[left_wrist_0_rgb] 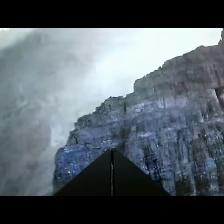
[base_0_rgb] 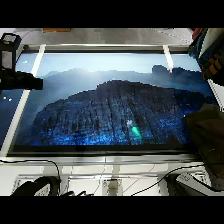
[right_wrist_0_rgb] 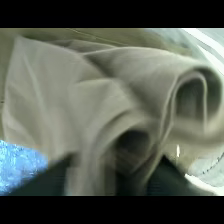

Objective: Fold the clothes and pants, and hang the long-sleeved shirts on hangers.

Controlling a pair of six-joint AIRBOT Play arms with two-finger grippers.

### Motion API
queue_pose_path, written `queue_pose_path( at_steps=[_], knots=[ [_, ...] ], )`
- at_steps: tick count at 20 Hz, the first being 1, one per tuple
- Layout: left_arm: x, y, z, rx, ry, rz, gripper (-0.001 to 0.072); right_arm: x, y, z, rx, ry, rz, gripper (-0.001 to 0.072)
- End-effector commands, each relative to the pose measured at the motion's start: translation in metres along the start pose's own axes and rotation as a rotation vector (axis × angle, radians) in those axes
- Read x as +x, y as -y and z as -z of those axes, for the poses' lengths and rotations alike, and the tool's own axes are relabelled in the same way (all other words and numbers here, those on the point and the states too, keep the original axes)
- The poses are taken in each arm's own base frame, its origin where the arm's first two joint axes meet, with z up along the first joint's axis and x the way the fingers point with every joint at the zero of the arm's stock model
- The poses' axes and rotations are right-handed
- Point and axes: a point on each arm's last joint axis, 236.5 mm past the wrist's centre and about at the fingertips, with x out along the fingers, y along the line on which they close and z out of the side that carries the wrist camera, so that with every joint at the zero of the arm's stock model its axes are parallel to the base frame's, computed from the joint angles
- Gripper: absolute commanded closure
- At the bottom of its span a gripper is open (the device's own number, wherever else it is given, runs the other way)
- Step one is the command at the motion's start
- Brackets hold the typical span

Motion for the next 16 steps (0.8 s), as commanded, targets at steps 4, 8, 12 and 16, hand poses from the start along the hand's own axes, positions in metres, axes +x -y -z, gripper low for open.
queue_pose_path(
  at_steps=[4, 8, 12, 16],
  knots=[
    [0.000, 0.001, 0.000, -0.002, 0.000, 0.004, 0.0688, -0.006, -0.037, 0.013, 0.001, -0.048, -0.168, 0.0501],
    [0.000, 0.001, 0.000, -0.002, 0.000, 0.004, 0.0688, -0.036, -0.143, 0.046, -0.268, -0.031, -0.423, 0.0693],
    [0.000, 0.001, 0.000, -0.002, 0.000, 0.004, 0.0688, -0.052, -0.230, 0.133, -0.765, 0.014, -0.400, 0.0692],
    [0.000, 0.001, 0.000, -0.002, 0.000, 0.004, 0.0688, -0.076, -0.289, 0.186, -1.041, 0.196, -0.426, 0.0693]
  ],
)
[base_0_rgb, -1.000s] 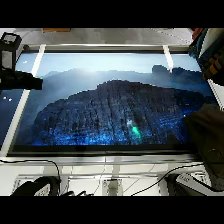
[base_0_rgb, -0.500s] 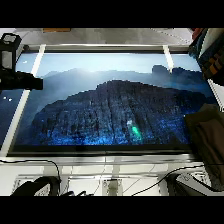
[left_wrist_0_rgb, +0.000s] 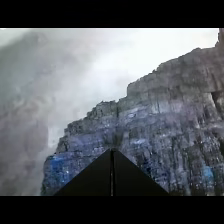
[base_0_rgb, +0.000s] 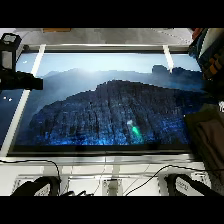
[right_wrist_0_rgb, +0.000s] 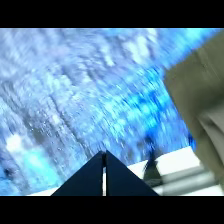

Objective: Fold the clothes and pants, and hang the long-sleeved shirts on hangers.

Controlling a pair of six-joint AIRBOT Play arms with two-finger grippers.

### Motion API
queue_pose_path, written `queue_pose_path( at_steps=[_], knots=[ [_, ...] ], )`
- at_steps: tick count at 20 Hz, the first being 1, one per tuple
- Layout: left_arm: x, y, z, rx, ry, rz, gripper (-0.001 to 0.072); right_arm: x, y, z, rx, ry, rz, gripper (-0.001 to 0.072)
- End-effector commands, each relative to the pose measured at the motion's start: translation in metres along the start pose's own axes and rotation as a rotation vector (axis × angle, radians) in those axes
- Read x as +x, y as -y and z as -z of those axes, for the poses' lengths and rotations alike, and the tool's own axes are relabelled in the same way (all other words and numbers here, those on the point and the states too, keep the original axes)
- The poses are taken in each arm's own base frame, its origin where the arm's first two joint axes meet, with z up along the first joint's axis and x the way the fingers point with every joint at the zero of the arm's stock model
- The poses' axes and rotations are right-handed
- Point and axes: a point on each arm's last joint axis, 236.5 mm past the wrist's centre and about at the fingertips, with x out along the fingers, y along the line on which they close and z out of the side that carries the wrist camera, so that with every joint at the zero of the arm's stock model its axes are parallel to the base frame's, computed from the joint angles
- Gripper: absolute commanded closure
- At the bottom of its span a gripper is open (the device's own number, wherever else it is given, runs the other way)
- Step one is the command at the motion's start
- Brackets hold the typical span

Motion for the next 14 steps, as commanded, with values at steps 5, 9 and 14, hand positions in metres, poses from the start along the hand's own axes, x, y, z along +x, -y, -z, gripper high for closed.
queue_pose_path(
  at_steps=[5, 9, 14],
  knots=[
    [0.000, 0.000, 0.000, 0.000, 0.001, -0.001, 0.0688, -0.005, -0.121, -0.014, -0.303, 0.183, -0.135, 0.0692],
    [0.000, 0.000, 0.000, 0.000, 0.001, -0.001, 0.0688, -0.007, -0.129, -0.016, -0.305, 0.200, -0.160, 0.0692],
    [0.000, 0.000, 0.000, 0.000, 0.001, -0.001, 0.0688, -0.007, -0.129, -0.016, -0.305, 0.200, -0.160, 0.0692]
  ],
)
